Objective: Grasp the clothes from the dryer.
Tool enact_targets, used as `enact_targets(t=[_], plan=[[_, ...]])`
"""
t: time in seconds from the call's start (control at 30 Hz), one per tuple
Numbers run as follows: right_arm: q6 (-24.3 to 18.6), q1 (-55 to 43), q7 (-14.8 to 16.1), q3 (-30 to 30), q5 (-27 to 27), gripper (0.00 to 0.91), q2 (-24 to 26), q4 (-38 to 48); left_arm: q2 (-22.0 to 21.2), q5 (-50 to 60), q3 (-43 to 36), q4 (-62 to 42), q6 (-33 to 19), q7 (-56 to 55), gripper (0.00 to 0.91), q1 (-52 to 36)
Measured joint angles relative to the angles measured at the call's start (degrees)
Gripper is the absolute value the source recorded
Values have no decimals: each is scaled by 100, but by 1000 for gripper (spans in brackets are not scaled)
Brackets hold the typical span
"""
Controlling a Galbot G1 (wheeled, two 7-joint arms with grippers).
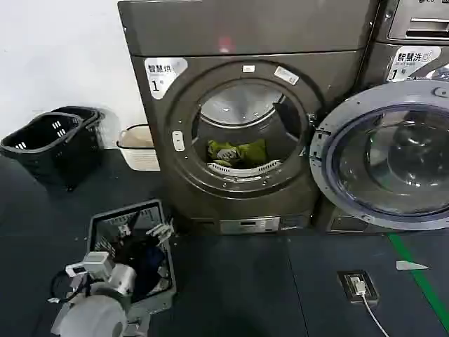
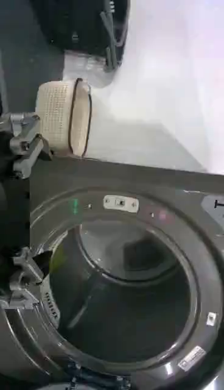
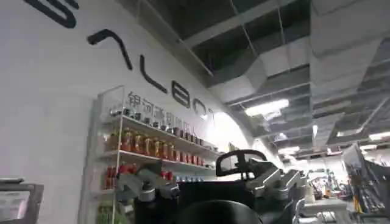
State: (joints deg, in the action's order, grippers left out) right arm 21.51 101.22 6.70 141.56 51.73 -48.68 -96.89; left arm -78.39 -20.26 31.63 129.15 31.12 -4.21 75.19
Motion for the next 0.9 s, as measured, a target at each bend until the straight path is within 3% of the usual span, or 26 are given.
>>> enact_targets(t=[0.9], plan=[[-211, -112, 73, -77, 194, 907, -49, -35, -169, -51, 44, 71, -12, 84, 907, 11]])
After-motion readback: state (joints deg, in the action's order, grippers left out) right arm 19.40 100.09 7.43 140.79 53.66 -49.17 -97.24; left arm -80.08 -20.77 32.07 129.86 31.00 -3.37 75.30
